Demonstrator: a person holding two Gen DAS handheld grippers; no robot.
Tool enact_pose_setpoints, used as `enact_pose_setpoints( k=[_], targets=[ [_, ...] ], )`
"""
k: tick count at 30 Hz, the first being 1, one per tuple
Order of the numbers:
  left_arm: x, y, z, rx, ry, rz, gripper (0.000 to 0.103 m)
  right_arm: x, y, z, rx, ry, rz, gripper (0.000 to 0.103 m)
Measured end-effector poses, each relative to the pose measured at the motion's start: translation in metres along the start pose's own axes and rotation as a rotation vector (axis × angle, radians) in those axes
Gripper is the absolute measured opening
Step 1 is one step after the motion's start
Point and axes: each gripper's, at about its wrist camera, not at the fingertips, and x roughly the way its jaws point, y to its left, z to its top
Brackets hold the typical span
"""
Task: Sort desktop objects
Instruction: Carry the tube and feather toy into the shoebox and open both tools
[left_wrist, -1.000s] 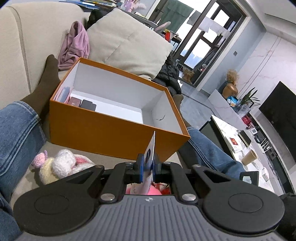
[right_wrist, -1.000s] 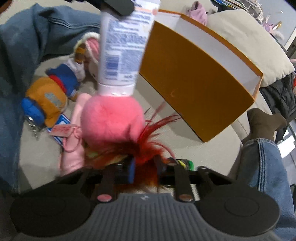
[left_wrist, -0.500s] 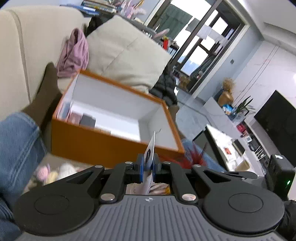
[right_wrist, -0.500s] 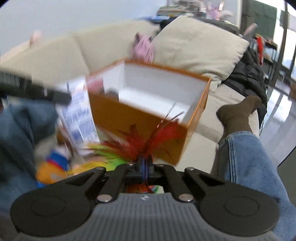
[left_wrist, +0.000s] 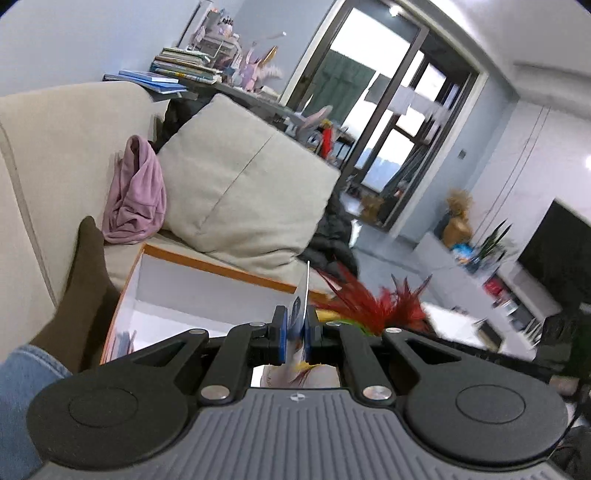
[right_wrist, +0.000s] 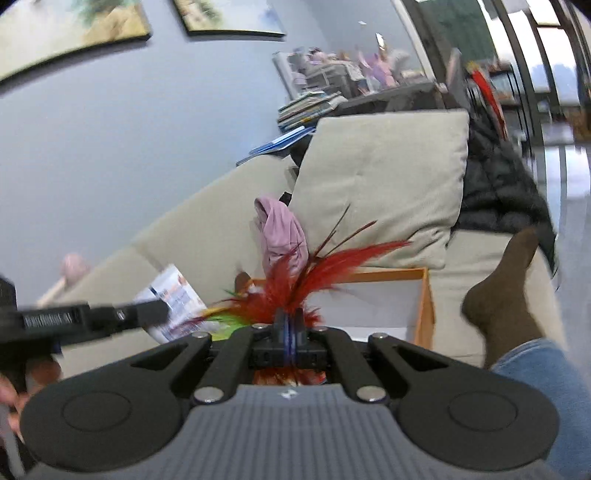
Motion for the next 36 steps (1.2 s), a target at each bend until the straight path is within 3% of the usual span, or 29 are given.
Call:
enact_pose_setpoints(
  k=[6, 12, 20, 24, 32, 35, 36],
  targets=[
    [0.051, 0.008, -0.018, 0.03, 0.103, 0.083, 0.009, 0.056, -0.03, -0.022, 0.174, 0.103, 0.004, 0.0],
    [0.073, 0.014, -0.034, 0.058, 0.177, 0.141, 0.009, 0.084, -0.037, -0.046, 0.229, 0.182, 0.027, 0.0],
    [0.089, 0.017, -0.051, 0.077, 0.247, 0.186, 0.009, 0.098, -0.039, -0.062, 0.237, 0.237, 0.02, 0.001],
    [0.093, 0.018, -0.053, 0.08, 0.271, 0.203, 0.009, 0.098, -0.033, -0.061, 0.203, 0.255, 0.011, 0.008],
    [0.099, 0.017, -0.055, 0.1, 0.289, 0.22, 0.009, 0.089, -0.036, -0.056, 0.198, 0.243, -0.024, 0.01],
    [0.098, 0.017, -0.054, 0.103, 0.294, 0.211, 0.009, 0.088, -0.033, -0.046, 0.147, 0.259, -0.062, 0.021],
    [0.097, 0.017, -0.053, 0.097, 0.29, 0.204, 0.009, 0.091, -0.033, -0.042, 0.127, 0.276, -0.076, 0.034]
  ],
)
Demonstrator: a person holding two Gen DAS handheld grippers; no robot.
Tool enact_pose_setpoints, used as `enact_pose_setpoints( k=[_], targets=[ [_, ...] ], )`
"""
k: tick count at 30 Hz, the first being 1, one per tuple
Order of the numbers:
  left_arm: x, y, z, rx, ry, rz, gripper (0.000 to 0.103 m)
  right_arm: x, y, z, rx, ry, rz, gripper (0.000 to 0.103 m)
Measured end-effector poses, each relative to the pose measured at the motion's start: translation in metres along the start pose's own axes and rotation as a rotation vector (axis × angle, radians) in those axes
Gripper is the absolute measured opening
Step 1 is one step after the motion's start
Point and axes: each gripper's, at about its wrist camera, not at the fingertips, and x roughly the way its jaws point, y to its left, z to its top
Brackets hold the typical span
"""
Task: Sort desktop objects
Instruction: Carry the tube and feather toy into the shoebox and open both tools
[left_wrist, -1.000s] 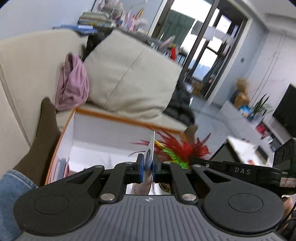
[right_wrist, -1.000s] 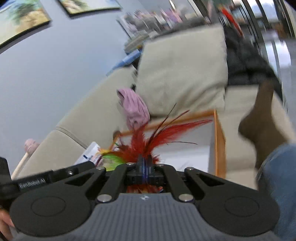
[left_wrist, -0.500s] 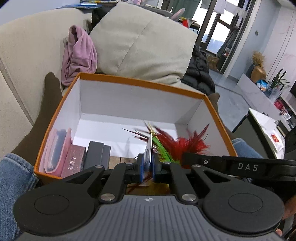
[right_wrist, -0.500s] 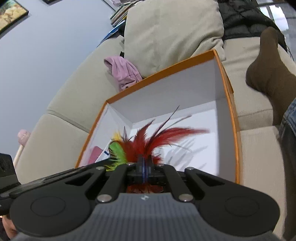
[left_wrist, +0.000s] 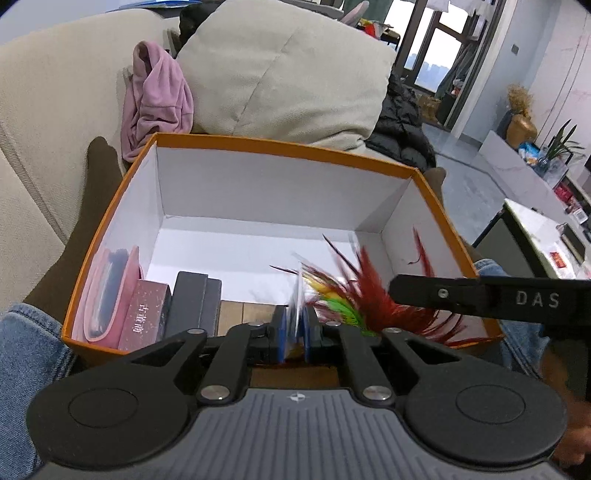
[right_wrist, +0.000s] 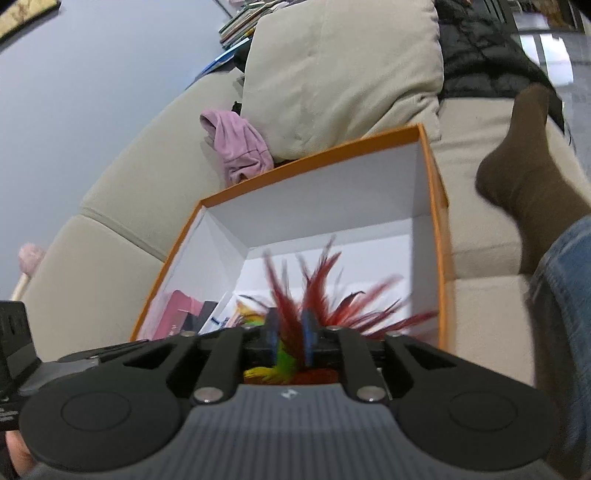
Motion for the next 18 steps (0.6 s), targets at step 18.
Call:
enact_pose_setpoints(
  k=[18],
  targets=[
    [-0.067, 0.042, -0.005, -0.152, -0.136, -0.035, 0.01, 0.052, 0.023, 0.017, -0.223, 0.24, -0.048, 0.0]
  ],
)
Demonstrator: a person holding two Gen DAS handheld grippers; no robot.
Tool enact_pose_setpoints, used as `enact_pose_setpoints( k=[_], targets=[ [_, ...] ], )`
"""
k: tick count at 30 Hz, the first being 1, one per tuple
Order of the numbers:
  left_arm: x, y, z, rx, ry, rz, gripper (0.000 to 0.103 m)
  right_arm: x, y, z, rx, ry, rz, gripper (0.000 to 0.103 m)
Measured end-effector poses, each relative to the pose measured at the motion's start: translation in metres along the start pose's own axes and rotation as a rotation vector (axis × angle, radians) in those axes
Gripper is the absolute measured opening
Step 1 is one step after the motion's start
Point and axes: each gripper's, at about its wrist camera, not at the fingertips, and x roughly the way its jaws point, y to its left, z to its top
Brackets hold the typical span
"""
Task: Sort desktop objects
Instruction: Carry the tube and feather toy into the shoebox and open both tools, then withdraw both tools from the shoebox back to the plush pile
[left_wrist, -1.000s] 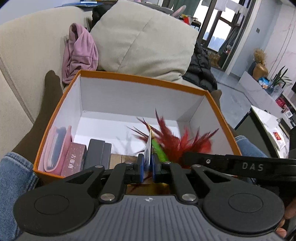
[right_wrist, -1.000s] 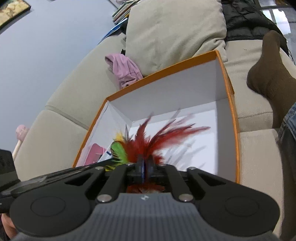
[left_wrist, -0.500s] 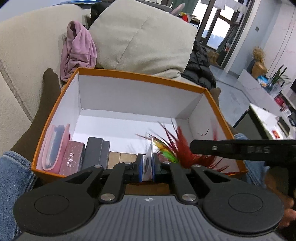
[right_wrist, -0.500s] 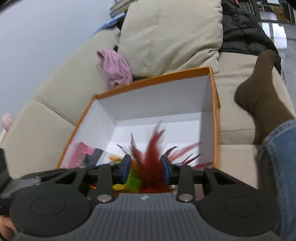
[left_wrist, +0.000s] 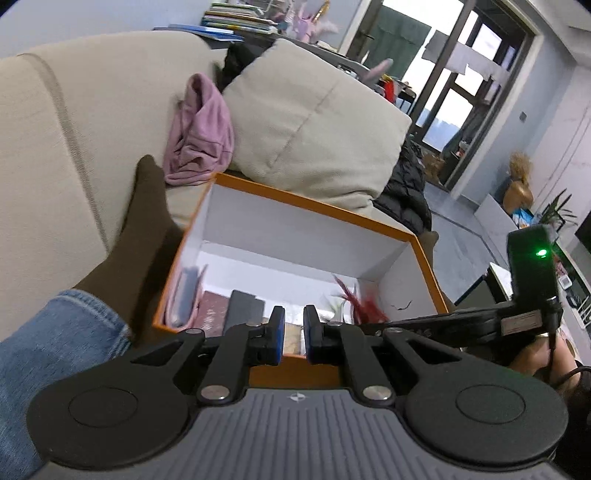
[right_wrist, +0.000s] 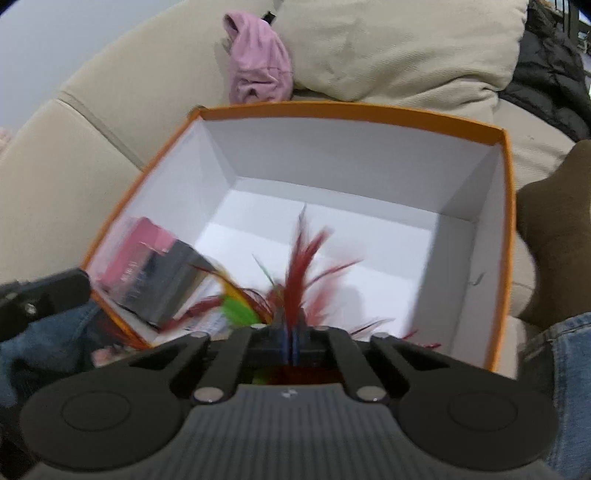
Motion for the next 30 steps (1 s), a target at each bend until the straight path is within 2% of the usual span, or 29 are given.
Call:
enact_pose_setpoints(
  k=[5, 9, 11, 13, 16, 20, 22, 24, 27, 30],
  targets=[
    [-0.002, 0.007, -0.003, -0.02, 0.002, 0.005, 0.01, -0.008, 0.008, 0.006, 0.027, -0.013, 0.03, 0.0],
    [-0.004, 0.003, -0.009, 0.002, 0.027, 0.0, 0.01, -0.001, 0.01, 0.005, 0.022, 0.006, -0.006, 0.0],
    [-0.005, 0.001, -0.013, 0.019, 0.044, 0.005, 0.011, -0.002, 0.01, 0.003, 0.01, -0.005, -0.026, 0.005],
    [-0.008, 0.0, -0.018, 0.034, 0.062, 0.012, 0.019, -0.008, 0.011, 0.001, -0.002, -0.028, -0.05, 0.008],
    [-0.013, 0.0, -0.025, 0.049, 0.079, 0.021, 0.019, -0.019, 0.016, -0.001, -0.029, -0.066, -0.082, 0.008],
    [-0.022, 0.0, -0.035, 0.079, 0.095, 0.032, 0.019, -0.04, 0.027, -0.01, -0.067, -0.147, -0.118, 0.017],
    [-0.026, 0.0, -0.042, 0.097, 0.101, 0.032, 0.019, -0.055, 0.034, -0.02, -0.09, -0.214, -0.141, 0.025],
    [-0.031, -0.001, -0.046, 0.111, 0.099, 0.023, 0.019, -0.072, 0.042, -0.033, -0.115, -0.297, -0.159, 0.028],
    [-0.04, -0.004, -0.053, 0.132, 0.087, 0.02, 0.019, -0.096, 0.051, -0.056, -0.129, -0.406, -0.16, 0.038],
    [-0.049, -0.004, -0.059, 0.134, 0.068, 0.034, 0.02, -0.109, 0.056, -0.079, -0.119, -0.446, -0.158, 0.04]
  ],
)
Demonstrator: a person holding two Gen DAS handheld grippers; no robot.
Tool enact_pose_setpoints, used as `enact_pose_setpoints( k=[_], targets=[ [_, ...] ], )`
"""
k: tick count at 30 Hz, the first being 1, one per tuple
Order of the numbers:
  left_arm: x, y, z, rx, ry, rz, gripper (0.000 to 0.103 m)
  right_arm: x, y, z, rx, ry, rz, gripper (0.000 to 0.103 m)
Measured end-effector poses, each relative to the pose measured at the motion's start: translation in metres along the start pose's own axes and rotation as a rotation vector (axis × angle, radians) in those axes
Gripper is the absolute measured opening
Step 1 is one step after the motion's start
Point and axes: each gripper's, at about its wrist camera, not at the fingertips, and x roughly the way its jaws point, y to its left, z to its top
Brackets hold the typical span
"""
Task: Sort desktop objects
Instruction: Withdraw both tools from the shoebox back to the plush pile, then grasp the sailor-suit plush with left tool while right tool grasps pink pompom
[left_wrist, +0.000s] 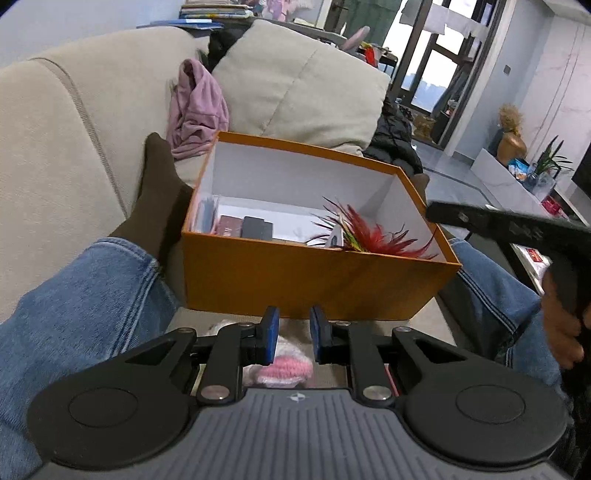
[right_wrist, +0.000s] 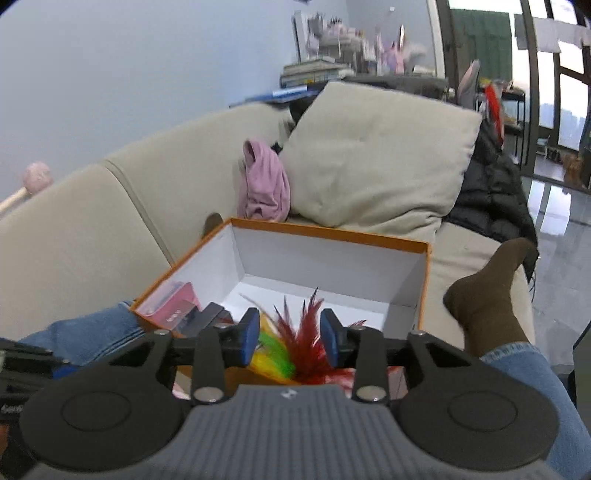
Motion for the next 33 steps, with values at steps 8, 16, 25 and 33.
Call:
enact_pose_setpoints(
  k=[8, 16, 25, 33],
  targets=[
    [-0.009, 0.003, -0.017, -0.02, 0.048, -0.004, 0.021, -0.02, 0.018, -0.049, -0.015, 0.067, 0.018, 0.053],
    [-0.005, 0.016, -0.038, -0.071, 0.141, -0.001, 0.045, -0.016, 0.025, -0.091, 0.037, 0.214, -0.001, 0.058],
    [0.024, 0.027, -0.053, -0.153, 0.239, 0.053, 0.055, -0.005, 0.028, -0.114, 0.037, 0.314, -0.022, 0.057],
    [0.041, 0.029, -0.065, -0.149, 0.349, 0.1, 0.061, 0.006, 0.027, -0.119, 0.036, 0.35, 0.01, 0.057]
  ],
)
